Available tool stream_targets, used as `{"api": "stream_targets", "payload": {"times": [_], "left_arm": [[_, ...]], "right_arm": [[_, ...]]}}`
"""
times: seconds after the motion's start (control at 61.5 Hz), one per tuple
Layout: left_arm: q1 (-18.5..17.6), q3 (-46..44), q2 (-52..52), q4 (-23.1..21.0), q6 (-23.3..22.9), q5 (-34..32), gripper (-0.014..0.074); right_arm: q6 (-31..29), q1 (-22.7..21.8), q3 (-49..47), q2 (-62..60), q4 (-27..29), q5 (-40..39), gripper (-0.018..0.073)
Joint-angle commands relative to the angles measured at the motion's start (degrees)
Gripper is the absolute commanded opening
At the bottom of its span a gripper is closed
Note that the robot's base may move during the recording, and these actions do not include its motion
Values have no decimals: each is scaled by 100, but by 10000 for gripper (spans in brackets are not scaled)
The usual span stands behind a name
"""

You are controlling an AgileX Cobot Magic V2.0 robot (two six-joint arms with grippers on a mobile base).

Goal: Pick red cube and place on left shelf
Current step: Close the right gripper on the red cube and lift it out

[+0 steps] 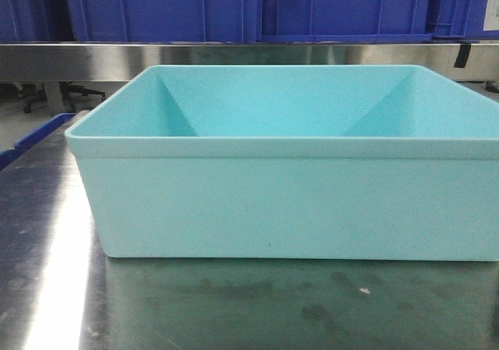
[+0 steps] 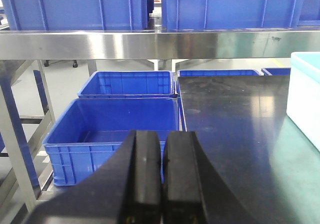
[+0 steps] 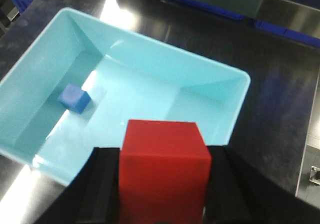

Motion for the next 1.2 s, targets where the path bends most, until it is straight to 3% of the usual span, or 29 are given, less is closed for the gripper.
{"api": "stream_targets", "payload": {"times": [0.0, 0.277, 0.553, 0.732, 1.187], "left_arm": [[-7, 132, -84, -36, -5, -495, 102], [-7, 132, -84, -36, -5, -495, 102], [-7, 132, -84, -36, -5, -495, 102], [-7, 132, -84, -36, -5, -495, 102], [-7, 132, -84, -36, -5, -495, 102]], "right_arm": [[-107, -17, 558, -644, -120, -673, 41], [-107, -17, 2760, -2675, -120, -1633, 41], [-107, -17, 4164, -4432, -249, -2045, 41], [-107, -17, 4433, -5005, -249, -2103, 41], [-107, -17, 4433, -5031, -249, -2143, 41]]}}
